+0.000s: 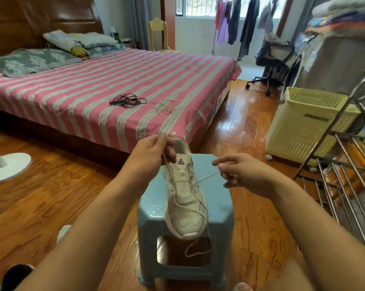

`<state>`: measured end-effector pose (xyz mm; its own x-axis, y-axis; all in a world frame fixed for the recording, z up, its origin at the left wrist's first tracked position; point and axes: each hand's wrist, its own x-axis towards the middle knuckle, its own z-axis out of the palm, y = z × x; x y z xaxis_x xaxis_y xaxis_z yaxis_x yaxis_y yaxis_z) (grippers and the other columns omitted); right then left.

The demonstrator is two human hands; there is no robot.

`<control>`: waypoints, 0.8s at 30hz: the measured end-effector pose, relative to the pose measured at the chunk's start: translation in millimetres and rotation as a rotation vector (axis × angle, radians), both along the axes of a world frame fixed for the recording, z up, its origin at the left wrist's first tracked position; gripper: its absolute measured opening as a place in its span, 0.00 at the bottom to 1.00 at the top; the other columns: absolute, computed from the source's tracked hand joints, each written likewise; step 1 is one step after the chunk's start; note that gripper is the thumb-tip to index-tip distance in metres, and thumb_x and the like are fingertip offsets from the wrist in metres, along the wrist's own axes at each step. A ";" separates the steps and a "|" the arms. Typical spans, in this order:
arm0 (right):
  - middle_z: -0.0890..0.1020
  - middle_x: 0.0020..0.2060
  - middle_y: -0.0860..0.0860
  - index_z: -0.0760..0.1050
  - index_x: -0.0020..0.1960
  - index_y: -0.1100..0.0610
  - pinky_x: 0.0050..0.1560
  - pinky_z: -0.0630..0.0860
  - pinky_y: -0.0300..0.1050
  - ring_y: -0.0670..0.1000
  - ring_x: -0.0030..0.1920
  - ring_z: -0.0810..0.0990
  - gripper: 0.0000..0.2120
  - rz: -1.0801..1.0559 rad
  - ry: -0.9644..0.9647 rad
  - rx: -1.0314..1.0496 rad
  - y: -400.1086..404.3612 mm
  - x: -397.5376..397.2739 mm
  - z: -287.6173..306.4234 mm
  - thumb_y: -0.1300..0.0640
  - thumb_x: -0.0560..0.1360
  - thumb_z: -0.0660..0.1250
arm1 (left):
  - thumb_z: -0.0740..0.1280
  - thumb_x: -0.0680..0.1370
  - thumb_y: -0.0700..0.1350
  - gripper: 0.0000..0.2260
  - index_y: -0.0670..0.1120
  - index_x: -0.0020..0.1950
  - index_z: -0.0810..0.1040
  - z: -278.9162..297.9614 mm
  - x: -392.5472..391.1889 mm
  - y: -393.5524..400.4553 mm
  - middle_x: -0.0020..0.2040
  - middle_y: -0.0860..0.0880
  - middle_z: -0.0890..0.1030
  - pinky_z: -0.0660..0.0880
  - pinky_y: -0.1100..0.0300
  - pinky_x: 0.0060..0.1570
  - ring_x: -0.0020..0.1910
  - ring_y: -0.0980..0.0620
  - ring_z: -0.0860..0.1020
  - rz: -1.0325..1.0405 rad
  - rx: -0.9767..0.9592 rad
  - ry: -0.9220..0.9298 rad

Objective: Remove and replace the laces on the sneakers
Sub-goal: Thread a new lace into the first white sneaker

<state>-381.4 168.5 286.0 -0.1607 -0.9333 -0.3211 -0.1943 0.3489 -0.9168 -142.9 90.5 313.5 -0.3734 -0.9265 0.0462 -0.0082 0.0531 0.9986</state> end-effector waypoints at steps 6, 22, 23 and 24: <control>0.81 0.43 0.56 0.78 0.60 0.64 0.45 0.82 0.45 0.49 0.37 0.77 0.15 0.130 -0.468 -0.234 -1.0 20.5 95.7 0.56 0.79 0.65 | 0.65 0.84 0.48 0.11 0.48 0.51 0.87 24.4 -18.5 -1.1 0.47 0.43 0.87 0.79 0.42 0.57 0.50 0.39 0.84 -0.198 -0.152 -0.263; 0.81 0.44 0.60 0.82 0.49 0.58 0.57 0.77 0.56 0.60 0.47 0.78 0.15 -0.075 -0.136 -0.608 -35.4 59.9 87.2 0.45 0.75 0.69 | 0.67 0.83 0.49 0.09 0.52 0.59 0.86 22.9 -2.7 -2.4 0.50 0.56 0.87 0.78 0.58 0.54 0.46 0.61 0.83 -0.064 -0.080 -0.177; 0.80 0.46 0.60 0.81 0.50 0.58 0.60 0.77 0.56 0.60 0.49 0.79 0.14 -0.056 -0.149 -0.604 -39.3 60.6 87.3 0.47 0.77 0.68 | 0.67 0.83 0.49 0.09 0.52 0.59 0.86 22.5 -2.3 -2.4 0.50 0.56 0.87 0.78 0.59 0.53 0.46 0.62 0.83 -0.067 -0.080 -0.175; 0.80 0.47 0.58 0.80 0.52 0.58 0.60 0.77 0.55 0.58 0.49 0.79 0.13 -0.034 -0.153 -0.587 -43.9 62.5 83.6 0.49 0.79 0.67 | 0.67 0.83 0.49 0.09 0.51 0.59 0.86 22.5 -2.4 -2.1 0.50 0.56 0.87 0.78 0.58 0.53 0.47 0.62 0.83 -0.065 -0.078 -0.170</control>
<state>-318.9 124.6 369.6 -0.1861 -0.9568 0.2234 -0.0422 -0.2194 -0.9747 -145.3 88.3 336.0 -0.4408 -0.8963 0.0482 -0.1706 0.1364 0.9758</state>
